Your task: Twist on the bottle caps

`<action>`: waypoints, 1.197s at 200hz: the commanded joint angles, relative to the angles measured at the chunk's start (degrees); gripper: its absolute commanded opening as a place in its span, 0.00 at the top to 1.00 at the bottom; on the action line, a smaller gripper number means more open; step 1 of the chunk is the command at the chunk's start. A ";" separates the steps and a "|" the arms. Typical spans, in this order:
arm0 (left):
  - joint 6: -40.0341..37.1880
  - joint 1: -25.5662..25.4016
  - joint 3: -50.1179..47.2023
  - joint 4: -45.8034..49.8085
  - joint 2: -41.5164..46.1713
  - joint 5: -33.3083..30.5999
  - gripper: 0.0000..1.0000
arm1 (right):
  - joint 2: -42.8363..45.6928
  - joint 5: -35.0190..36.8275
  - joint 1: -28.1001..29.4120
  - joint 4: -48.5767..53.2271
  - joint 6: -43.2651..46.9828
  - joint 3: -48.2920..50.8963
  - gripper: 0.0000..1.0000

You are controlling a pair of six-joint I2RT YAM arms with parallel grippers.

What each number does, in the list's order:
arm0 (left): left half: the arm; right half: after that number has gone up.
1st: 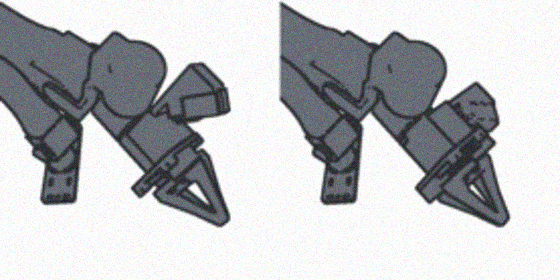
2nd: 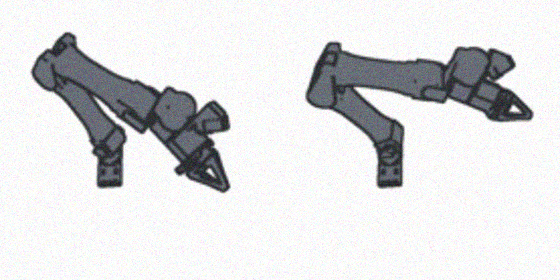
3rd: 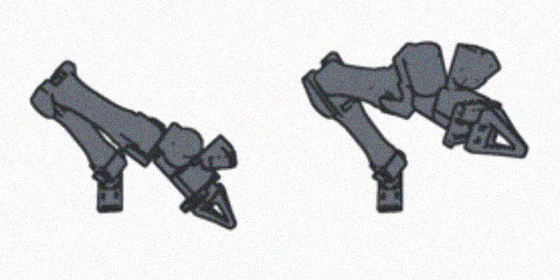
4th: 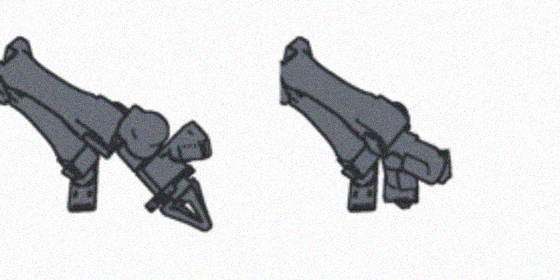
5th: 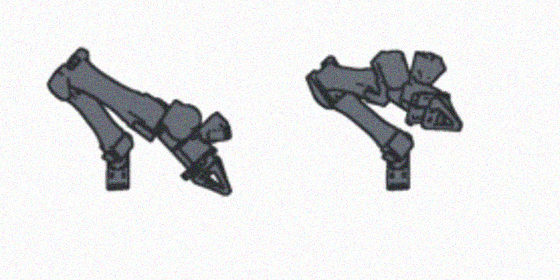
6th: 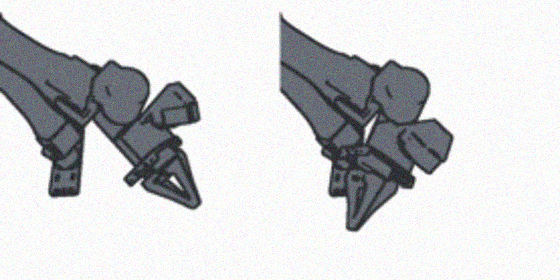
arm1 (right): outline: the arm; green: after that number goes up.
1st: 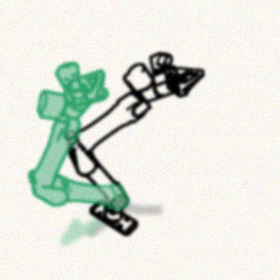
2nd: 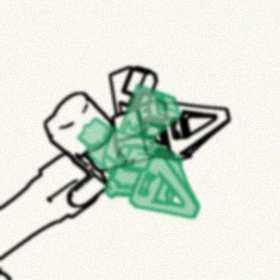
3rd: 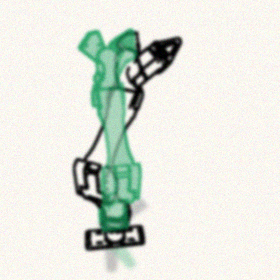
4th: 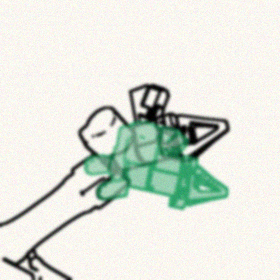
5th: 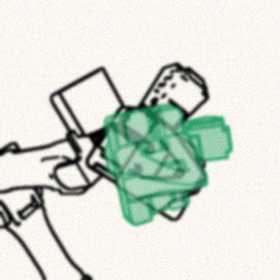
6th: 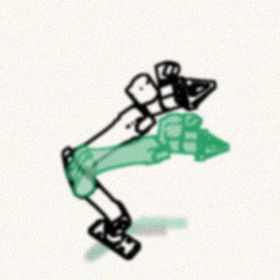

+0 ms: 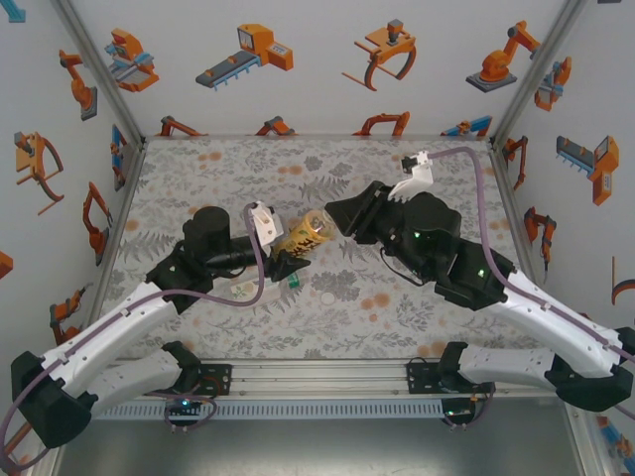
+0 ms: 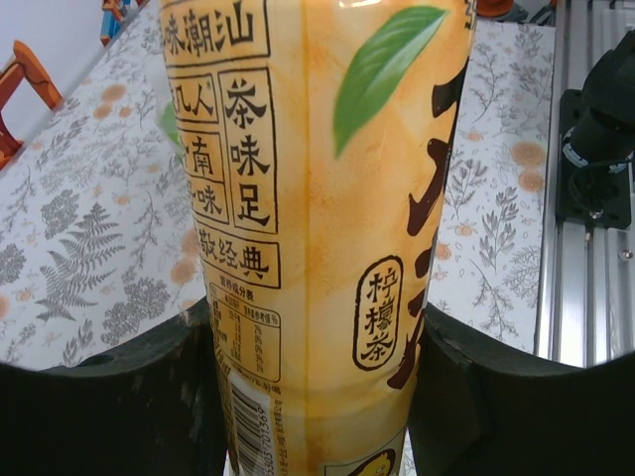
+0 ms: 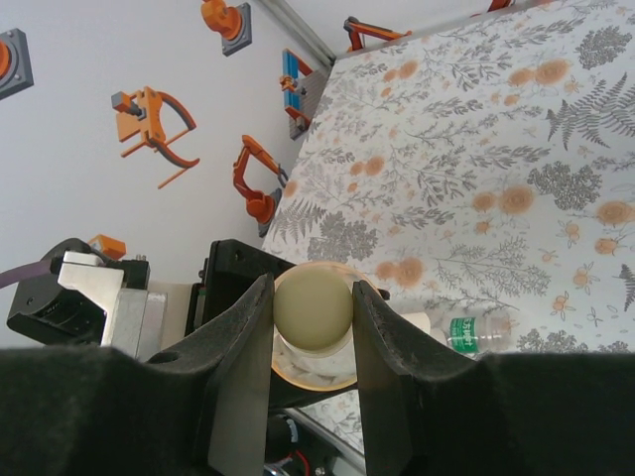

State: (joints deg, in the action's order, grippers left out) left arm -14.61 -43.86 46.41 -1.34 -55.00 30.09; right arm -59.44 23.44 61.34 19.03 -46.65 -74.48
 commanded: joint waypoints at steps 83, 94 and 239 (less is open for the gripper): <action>-0.95 -1.03 1.25 -5.45 0.16 5.41 1.00 | -0.94 -4.02 0.62 5.06 2.76 -2.60 0.64; -0.87 -1.06 1.31 -5.47 0.03 5.42 1.00 | -0.88 -4.15 0.62 4.98 2.73 -2.67 0.61; -1.56 -1.23 1.23 -3.92 -0.85 5.86 1.00 | 0.90 -4.06 0.64 6.90 7.75 -6.11 0.38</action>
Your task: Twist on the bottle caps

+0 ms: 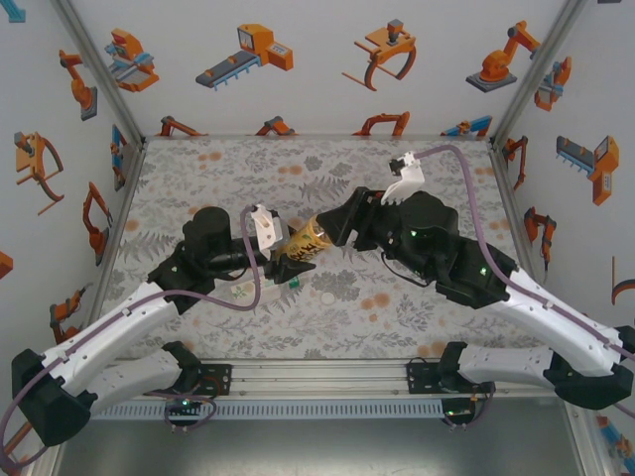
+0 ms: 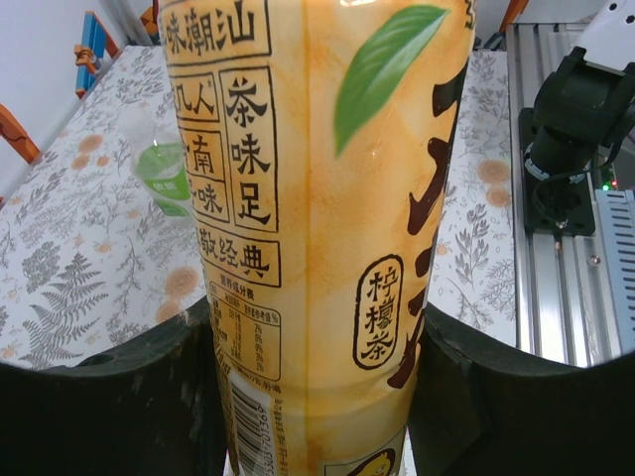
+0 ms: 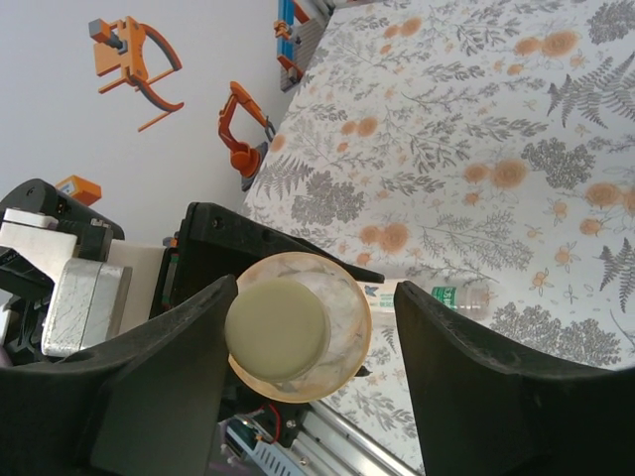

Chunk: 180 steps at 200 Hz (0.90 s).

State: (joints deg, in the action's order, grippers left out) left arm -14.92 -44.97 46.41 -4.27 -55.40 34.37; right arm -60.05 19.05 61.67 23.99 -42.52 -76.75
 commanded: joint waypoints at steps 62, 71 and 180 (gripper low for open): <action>-2.67 -0.17 1.30 1.78 -0.52 2.75 1.00 | 4.30 3.22 0.31 6.91 11.54 -9.03 0.34; -3.37 -0.13 1.61 3.25 -0.50 3.58 1.00 | 4.52 2.07 0.24 7.84 14.54 -10.02 0.34; -13.08 -0.12 3.64 20.09 3.40 17.98 1.00 | 4.68 -40.57 0.22 28.45 54.78 -13.89 0.43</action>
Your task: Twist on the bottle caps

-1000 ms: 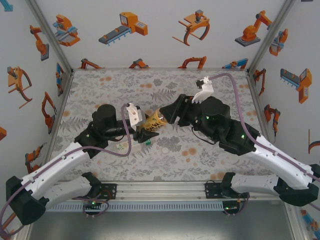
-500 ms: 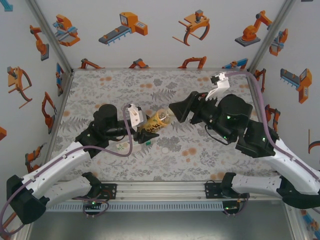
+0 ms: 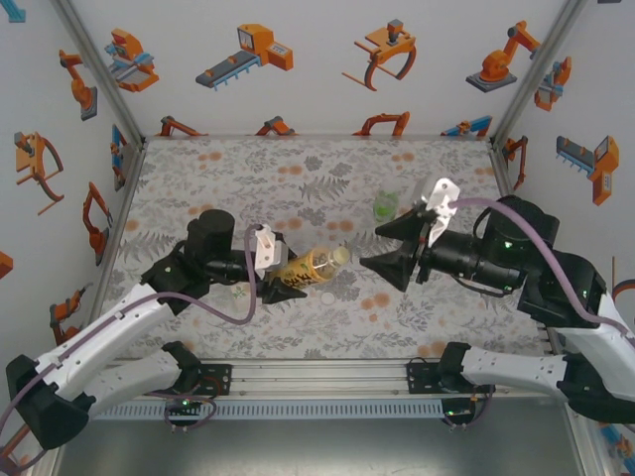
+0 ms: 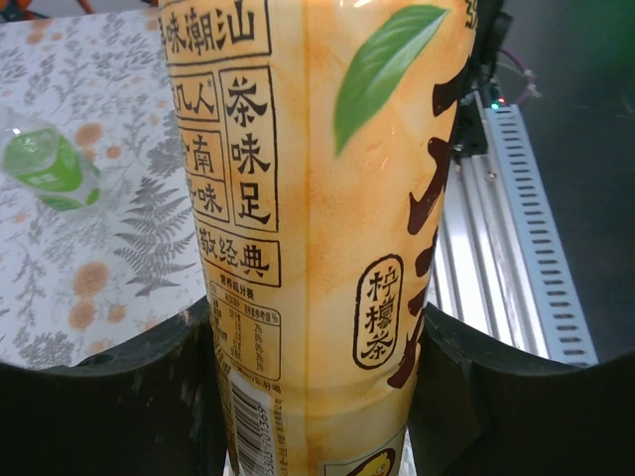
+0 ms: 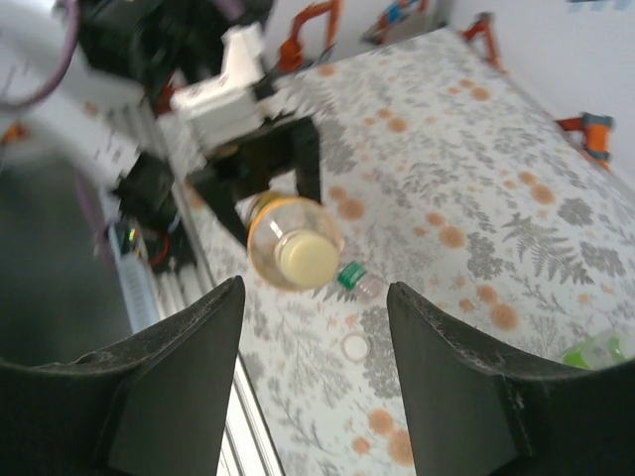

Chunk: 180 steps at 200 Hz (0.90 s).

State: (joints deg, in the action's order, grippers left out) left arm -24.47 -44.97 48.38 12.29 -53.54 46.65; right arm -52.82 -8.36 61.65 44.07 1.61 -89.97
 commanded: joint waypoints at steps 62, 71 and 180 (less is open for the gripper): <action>-5.25 -0.21 1.15 5.46 2.63 8.20 1.00 | -4.45 -16.64 0.28 1.39 10.22 3.51 0.39; -5.34 -0.25 1.18 5.45 2.65 8.13 1.00 | -4.42 -16.68 0.25 0.48 9.85 3.84 0.39; -5.41 -0.47 1.47 5.50 2.09 8.71 1.00 | -5.71 -16.51 0.23 -2.39 8.91 4.13 0.47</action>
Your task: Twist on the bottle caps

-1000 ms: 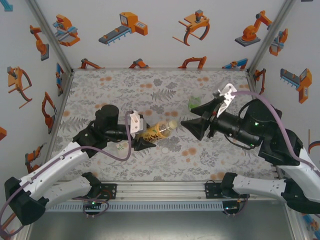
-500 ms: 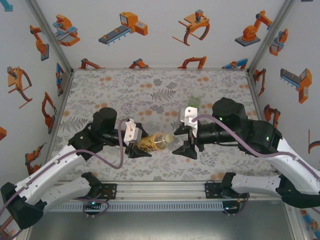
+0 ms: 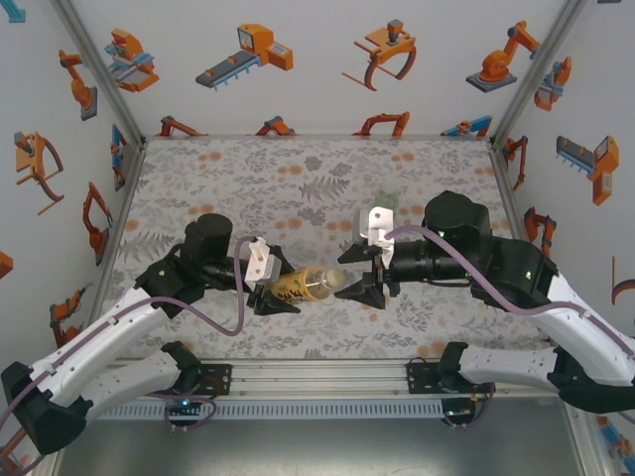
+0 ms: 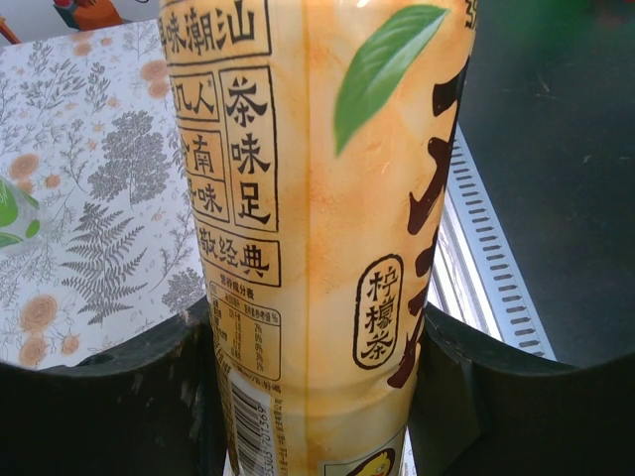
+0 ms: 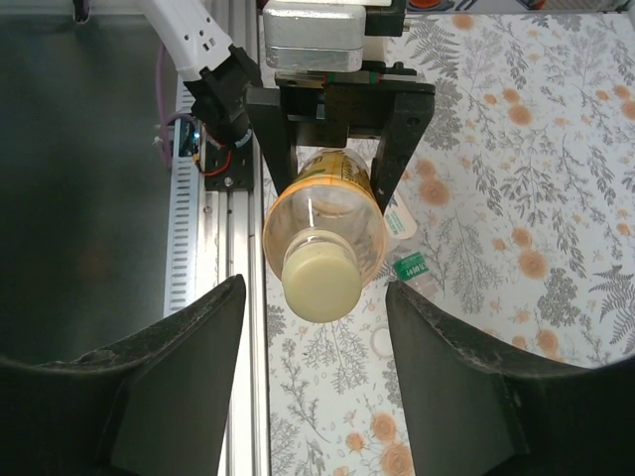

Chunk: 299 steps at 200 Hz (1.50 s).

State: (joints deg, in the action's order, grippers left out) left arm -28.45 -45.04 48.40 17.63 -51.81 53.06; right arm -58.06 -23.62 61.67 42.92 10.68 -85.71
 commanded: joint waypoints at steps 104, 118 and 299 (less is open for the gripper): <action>-1.47 -0.58 1.61 0.18 -0.05 2.96 1.00 | -0.74 -2.35 0.21 -0.74 0.13 0.02 0.57; -1.50 -0.58 1.63 0.13 -0.04 2.93 1.00 | -0.87 -2.57 0.27 -0.60 0.03 0.05 0.59; 0.83 -0.60 1.43 -1.61 1.16 -3.74 1.00 | 2.69 5.03 0.23 -5.55 -7.49 5.44 0.98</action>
State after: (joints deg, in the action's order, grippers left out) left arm -28.62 -45.45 48.42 17.85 -51.90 50.65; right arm -56.53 -21.17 61.65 40.42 7.38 -82.19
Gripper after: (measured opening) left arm 0.550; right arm 0.341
